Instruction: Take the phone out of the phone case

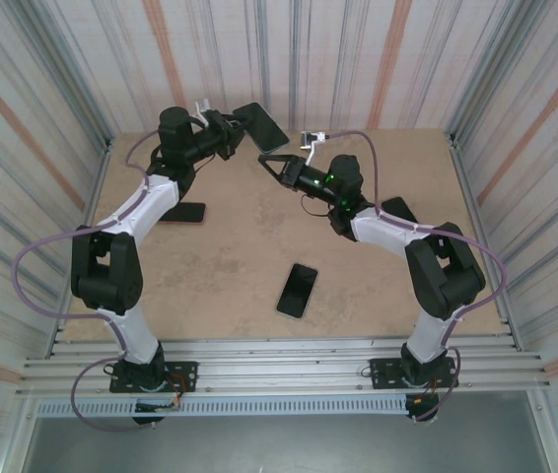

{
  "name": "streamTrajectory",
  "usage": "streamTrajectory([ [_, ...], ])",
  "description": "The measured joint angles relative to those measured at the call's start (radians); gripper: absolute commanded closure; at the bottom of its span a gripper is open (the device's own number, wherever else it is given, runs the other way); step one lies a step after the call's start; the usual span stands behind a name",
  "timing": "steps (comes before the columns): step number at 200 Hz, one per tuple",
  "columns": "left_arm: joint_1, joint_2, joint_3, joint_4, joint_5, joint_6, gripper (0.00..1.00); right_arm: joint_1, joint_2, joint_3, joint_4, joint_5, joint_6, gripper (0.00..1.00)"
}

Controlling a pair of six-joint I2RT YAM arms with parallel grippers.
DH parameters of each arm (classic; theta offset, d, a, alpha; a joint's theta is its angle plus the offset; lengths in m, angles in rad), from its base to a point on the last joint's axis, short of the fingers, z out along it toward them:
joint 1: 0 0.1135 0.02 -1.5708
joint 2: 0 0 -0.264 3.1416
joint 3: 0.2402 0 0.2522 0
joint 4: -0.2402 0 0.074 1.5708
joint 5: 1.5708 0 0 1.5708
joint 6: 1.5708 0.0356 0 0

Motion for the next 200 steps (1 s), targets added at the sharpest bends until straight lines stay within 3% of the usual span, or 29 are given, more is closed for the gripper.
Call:
streamTrajectory([
  [35,0.001,0.0,0.006,0.015,0.007,0.003,1.0,-0.008,0.008,-0.009,0.059,0.001,0.076,0.85],
  [94,0.005,0.0,0.055,0.014,0.035,0.086,1.0,-0.018,0.006,0.002,0.062,0.0,0.066,0.68],
  [146,0.01,0.001,0.095,0.015,0.091,0.193,1.0,-0.05,-0.04,0.014,-0.051,-0.074,-0.061,0.49],
  [200,0.043,0.0,0.115,0.034,0.204,0.34,1.0,-0.13,-0.094,0.014,-0.328,-0.204,-0.32,0.47],
])
